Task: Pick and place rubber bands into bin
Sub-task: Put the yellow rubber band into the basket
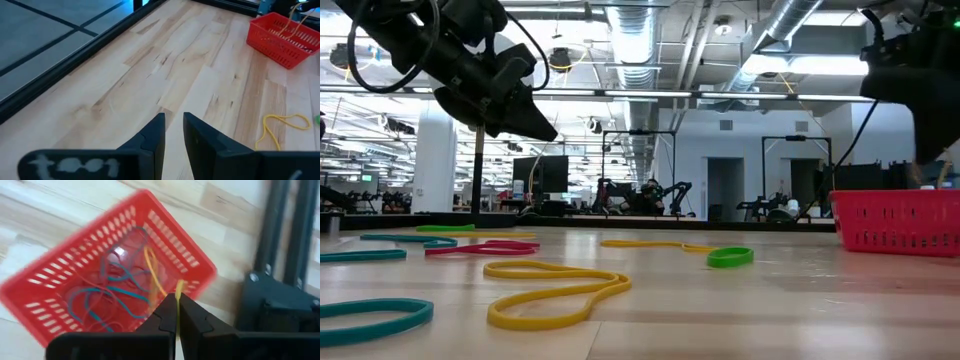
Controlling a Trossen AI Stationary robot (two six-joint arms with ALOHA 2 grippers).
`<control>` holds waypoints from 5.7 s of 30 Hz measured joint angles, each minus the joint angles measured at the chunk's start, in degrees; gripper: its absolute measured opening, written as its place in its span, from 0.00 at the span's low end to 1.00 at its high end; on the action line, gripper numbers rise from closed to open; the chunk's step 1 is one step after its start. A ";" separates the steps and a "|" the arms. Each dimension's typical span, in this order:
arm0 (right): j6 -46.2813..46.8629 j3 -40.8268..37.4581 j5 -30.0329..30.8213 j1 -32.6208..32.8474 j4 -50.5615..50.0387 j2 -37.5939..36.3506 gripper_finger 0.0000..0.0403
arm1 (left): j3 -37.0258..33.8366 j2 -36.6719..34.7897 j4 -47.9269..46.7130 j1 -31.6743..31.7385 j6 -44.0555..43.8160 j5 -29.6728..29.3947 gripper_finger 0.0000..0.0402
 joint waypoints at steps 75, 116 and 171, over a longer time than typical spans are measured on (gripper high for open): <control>-33.68 0.00 24.74 -7.56 21.56 0.00 0.25 | -0.87 22.18 -6.38 -0.15 -4.98 5.05 0.15; -52.40 0.00 19.76 -17.79 39.04 0.15 0.26 | 23.98 25.49 -4.48 -4.68 16.06 6.73 0.00; -96.15 7.30 -2.00 -33.04 82.23 21.14 0.01 | 24.04 25.83 -3.49 -4.72 16.60 6.13 0.00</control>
